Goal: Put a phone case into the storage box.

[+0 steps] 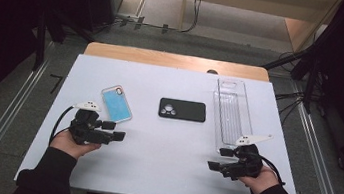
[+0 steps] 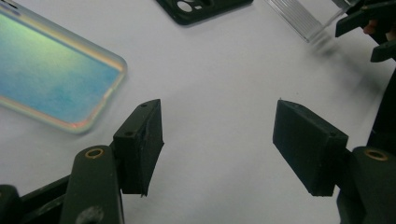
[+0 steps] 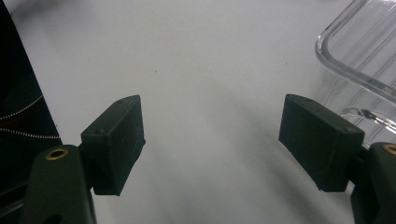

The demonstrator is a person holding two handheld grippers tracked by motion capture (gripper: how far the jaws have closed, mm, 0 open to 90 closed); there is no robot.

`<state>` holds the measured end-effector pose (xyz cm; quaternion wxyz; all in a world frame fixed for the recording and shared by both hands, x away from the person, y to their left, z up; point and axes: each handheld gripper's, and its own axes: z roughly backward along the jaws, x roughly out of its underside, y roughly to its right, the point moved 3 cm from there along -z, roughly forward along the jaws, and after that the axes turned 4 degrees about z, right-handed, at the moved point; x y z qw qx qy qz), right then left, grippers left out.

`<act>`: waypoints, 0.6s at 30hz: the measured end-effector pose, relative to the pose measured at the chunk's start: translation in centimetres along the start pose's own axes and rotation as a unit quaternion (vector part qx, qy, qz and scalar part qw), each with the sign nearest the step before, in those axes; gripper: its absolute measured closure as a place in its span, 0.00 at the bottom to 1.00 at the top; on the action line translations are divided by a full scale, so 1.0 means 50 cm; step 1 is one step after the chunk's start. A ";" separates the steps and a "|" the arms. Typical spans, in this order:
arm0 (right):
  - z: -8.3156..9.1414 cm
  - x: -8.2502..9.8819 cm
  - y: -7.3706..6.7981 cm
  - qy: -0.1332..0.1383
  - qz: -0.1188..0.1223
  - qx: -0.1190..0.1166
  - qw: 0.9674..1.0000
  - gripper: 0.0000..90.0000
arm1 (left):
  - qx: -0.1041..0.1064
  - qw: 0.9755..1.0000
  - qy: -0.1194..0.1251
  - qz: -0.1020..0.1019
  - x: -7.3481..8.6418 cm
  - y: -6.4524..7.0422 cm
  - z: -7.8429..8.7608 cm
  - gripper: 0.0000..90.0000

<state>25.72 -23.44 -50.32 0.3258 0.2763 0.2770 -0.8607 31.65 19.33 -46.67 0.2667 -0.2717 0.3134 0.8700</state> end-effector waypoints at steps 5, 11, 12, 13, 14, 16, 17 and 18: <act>0.002 0.000 0.000 0.000 -0.003 0.001 1.000 0.23 | -0.019 1.000 0.004 0.008 -0.024 -0.019 -0.008 0.38; 0.002 0.001 0.000 -0.001 -0.001 0.002 1.000 0.23 | -0.035 0.999 -0.002 0.017 -0.044 -0.042 -0.021 0.41; 0.002 0.001 0.000 -0.001 -0.001 0.003 1.000 0.23 | -0.039 0.999 0.003 0.020 -0.051 -0.049 -0.026 0.42; 0.002 0.001 0.000 -0.001 0.000 0.003 1.000 0.23 | -0.043 0.999 0.001 0.023 -0.053 -0.053 -0.028 0.44; 0.002 0.001 0.000 -0.001 0.000 0.003 1.000 0.23 | -0.043 0.999 0.001 0.023 -0.053 -0.053 -0.028 0.47; 0.002 0.001 0.000 -0.002 0.000 0.004 1.000 0.23 | -0.057 0.998 -0.010 0.026 -0.059 -0.064 -0.035 0.52; 0.002 0.001 0.000 -0.002 0.001 0.004 1.000 0.23 | -0.061 0.998 -0.011 0.027 -0.061 -0.067 -0.037 0.60; 0.002 0.001 0.000 -0.002 0.001 0.004 1.000 0.23 | -0.061 0.998 -0.011 0.027 -0.061 -0.067 -0.037 0.63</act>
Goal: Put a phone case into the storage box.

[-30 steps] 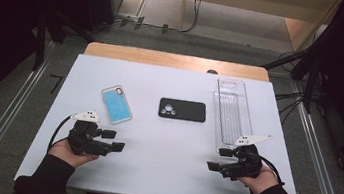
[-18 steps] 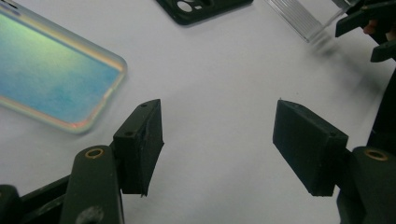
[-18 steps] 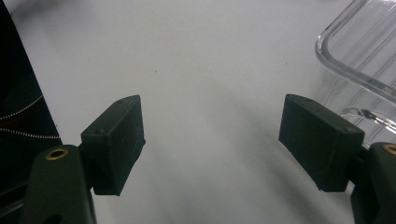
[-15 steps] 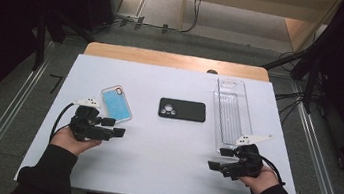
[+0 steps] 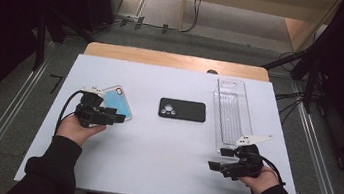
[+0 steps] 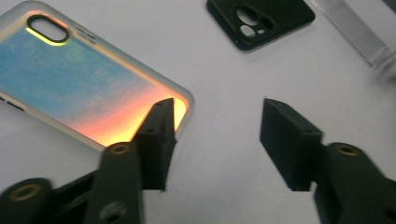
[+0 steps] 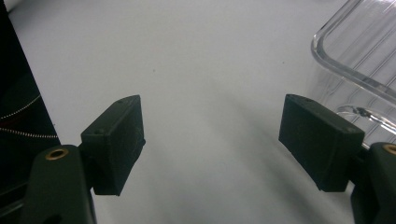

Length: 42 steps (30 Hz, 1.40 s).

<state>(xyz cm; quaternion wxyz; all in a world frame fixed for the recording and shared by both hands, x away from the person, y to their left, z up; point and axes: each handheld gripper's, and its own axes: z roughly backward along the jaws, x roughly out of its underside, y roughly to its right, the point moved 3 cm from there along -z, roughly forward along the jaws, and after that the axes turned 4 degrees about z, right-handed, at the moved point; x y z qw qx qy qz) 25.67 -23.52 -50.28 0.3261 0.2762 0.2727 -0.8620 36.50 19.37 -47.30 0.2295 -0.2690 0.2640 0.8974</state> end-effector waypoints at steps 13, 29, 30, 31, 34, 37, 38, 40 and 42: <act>0.001 0.001 0.000 0.000 0.005 0.002 1.000 0.23 | -0.041 0.998 -0.035 0.014 0.006 -0.040 -0.060 1.00; 0.001 0.001 -0.001 -0.002 0.004 0.003 1.000 0.23 | -0.053 0.997 -0.047 0.029 0.022 -0.069 -0.050 1.00; 0.001 0.001 -0.001 -0.002 0.003 0.004 1.000 0.23 | -0.055 0.997 -0.044 0.033 0.022 -0.071 -0.048 1.00; 0.000 0.001 -0.001 -0.002 0.003 0.004 1.000 0.23 | -0.058 0.997 -0.046 0.031 0.023 -0.074 -0.045 1.00; 0.001 0.001 0.000 -0.002 0.005 0.004 1.000 0.23 | -0.059 0.997 -0.042 0.039 0.025 -0.080 -0.038 1.00; 0.001 0.001 0.000 -0.002 0.005 0.004 1.000 0.23 | -0.059 0.997 -0.039 0.043 0.026 -0.087 -0.033 1.00; 0.001 0.001 0.000 -0.002 0.004 0.004 1.000 0.23 | -0.060 0.996 -0.037 0.047 0.026 -0.090 -0.030 1.00; 0.000 0.001 0.000 -0.002 0.004 0.004 1.000 0.23 | -0.062 0.996 -0.036 0.050 0.027 -0.096 -0.026 1.00; 0.000 0.001 0.000 -0.003 0.004 0.004 1.000 0.23 | -0.061 0.996 -0.036 0.059 0.029 -0.102 -0.022 1.00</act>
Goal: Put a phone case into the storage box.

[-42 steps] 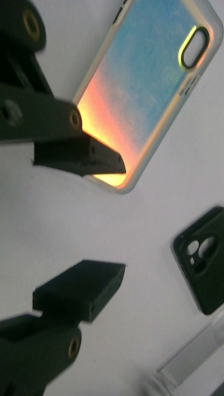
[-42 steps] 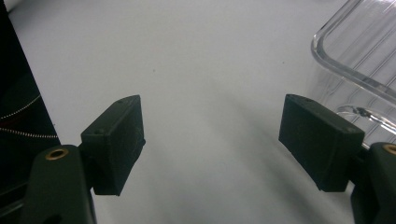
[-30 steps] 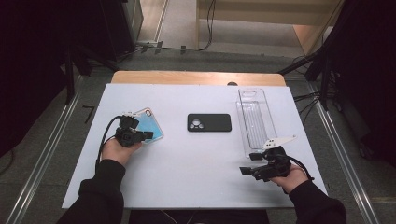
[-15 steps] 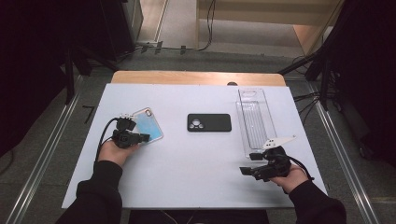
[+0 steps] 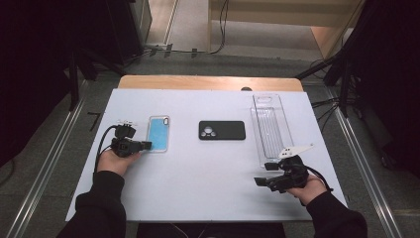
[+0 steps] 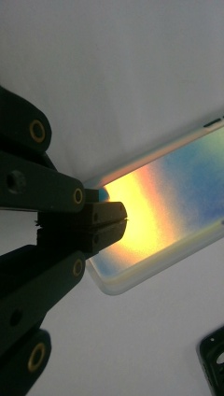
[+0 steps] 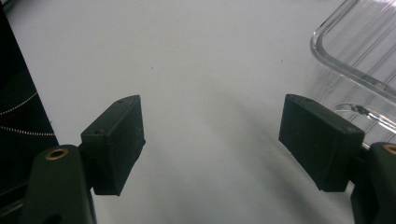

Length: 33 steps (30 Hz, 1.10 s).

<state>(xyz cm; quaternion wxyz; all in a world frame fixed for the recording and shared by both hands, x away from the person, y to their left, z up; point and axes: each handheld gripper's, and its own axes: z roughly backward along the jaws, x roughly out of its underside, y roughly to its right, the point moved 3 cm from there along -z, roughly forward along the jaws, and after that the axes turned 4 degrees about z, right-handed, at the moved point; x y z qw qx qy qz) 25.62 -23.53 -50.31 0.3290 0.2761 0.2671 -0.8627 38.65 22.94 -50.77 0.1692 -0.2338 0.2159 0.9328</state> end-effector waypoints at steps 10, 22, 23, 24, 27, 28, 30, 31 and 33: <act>-0.001 0.000 0.001 -0.001 0.001 -0.002 1.000 0.23 | -0.013 1.000 0.012 0.007 -0.001 -0.025 0.007 1.00; 0.001 -0.002 0.000 0.010 0.005 -0.009 1.000 0.23 | 0.014 0.999 0.038 -0.010 -0.004 -0.013 0.022 0.73; 0.001 -0.002 -0.001 0.011 0.006 -0.009 1.000 0.23 | 0.023 0.999 0.043 -0.014 -0.004 -0.005 0.027 0.68; 0.001 -0.002 -0.001 0.011 0.006 -0.009 1.000 0.23 | 0.030 0.998 0.045 -0.020 -0.003 -0.001 0.031 0.68; 0.002 0.000 -0.001 0.011 0.006 -0.007 1.000 0.23 | 0.066 0.996 0.058 -0.027 0.006 0.026 0.052 0.55; 0.003 0.000 0.000 0.011 0.006 -0.008 1.000 0.23 | 0.072 0.995 0.063 -0.031 0.008 0.031 0.056 0.53; 0.003 0.000 0.000 0.011 0.005 -0.007 1.000 0.23 | 0.086 0.993 0.072 -0.042 0.015 0.044 0.064 0.51; 0.002 0.000 0.001 0.011 0.004 -0.007 1.000 0.23 | 0.090 0.992 0.078 -0.049 0.017 0.051 0.066 0.50; 0.001 0.000 0.002 0.009 0.004 -0.007 1.000 0.23 | 0.094 0.990 0.084 -0.063 0.024 0.061 0.070 0.47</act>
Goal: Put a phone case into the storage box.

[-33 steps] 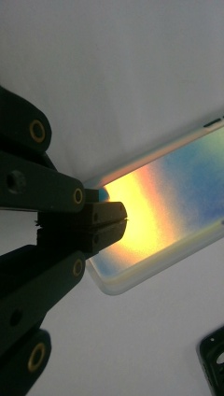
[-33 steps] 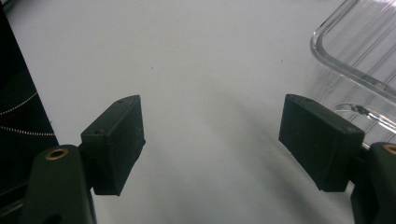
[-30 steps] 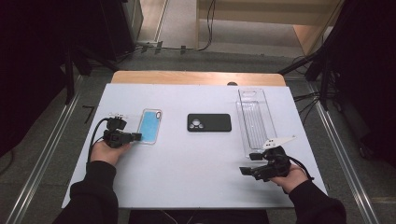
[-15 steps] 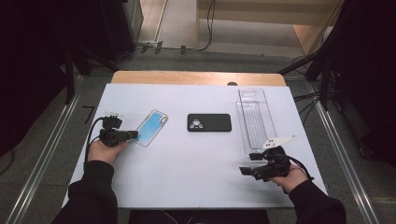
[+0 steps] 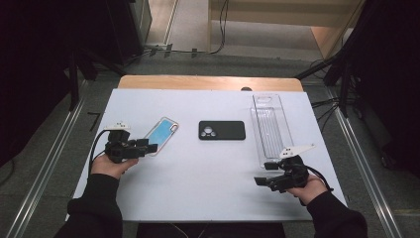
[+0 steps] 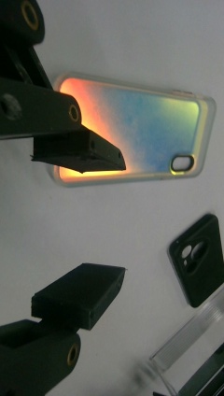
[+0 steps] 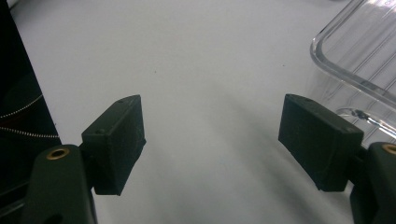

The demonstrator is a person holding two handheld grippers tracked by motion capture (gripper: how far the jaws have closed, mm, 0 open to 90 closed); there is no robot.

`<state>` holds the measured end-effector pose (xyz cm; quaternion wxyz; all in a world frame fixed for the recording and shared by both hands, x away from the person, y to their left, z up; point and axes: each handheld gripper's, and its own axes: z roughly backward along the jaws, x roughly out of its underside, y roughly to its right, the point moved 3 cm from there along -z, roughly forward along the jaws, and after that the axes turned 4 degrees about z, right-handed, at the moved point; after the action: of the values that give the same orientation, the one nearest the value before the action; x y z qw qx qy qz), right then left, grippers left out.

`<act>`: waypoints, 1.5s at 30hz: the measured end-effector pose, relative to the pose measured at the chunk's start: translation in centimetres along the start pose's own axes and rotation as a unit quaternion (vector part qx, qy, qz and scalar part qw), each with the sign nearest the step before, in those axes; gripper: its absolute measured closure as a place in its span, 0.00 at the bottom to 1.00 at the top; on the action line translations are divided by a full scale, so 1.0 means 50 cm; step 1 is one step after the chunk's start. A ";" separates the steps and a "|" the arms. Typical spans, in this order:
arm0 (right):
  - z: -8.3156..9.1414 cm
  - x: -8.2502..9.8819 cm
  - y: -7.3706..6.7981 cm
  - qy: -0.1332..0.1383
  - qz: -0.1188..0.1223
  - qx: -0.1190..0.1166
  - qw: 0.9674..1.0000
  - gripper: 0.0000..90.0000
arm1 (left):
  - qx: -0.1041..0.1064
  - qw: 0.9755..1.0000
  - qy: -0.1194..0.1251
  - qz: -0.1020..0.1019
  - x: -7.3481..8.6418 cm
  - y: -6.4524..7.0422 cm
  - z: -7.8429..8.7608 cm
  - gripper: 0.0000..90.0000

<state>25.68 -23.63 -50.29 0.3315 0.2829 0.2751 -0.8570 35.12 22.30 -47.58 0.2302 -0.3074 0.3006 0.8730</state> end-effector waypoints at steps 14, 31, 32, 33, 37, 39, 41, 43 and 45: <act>0.001 0.001 0.001 0.000 -0.003 0.002 1.000 0.23 | 0.055 0.998 -0.007 -0.016 0.041 0.076 0.007 0.40; -0.001 0.004 0.004 -0.007 -0.005 0.008 1.000 0.23 | 0.079 0.996 -0.034 -0.030 0.086 0.129 0.008 0.36; -0.002 0.004 0.003 -0.009 -0.006 0.007 1.000 0.23 | 0.080 0.996 -0.038 -0.030 0.088 0.131 0.008 0.36; -0.002 0.004 0.003 -0.009 -0.006 0.007 1.000 0.23 | 0.080 0.996 -0.038 -0.030 0.090 0.132 0.007 0.36; -0.003 0.004 0.002 -0.010 -0.002 0.006 1.000 0.23 | 0.079 0.995 -0.043 -0.032 0.090 0.134 0.006 0.36; -0.003 0.004 0.002 -0.010 -0.003 0.006 1.000 0.23 | 0.080 0.995 -0.039 -0.033 0.090 0.133 0.007 0.36; -0.003 0.004 0.001 -0.010 -0.003 0.006 1.000 0.23 | 0.078 0.996 -0.041 -0.033 0.089 0.133 0.006 0.36; -0.004 0.004 0.000 -0.011 -0.002 0.006 1.000 0.23 | 0.078 0.996 -0.041 -0.034 0.088 0.133 0.007 0.36; -0.003 0.004 0.000 -0.010 -0.001 0.006 1.000 0.23 | 0.076 0.996 -0.040 -0.039 0.086 0.133 0.008 0.36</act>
<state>25.59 -23.62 -50.55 0.3317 0.2758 0.2669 -0.8618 28.03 18.75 -47.69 0.2990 -0.2652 0.3438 0.8497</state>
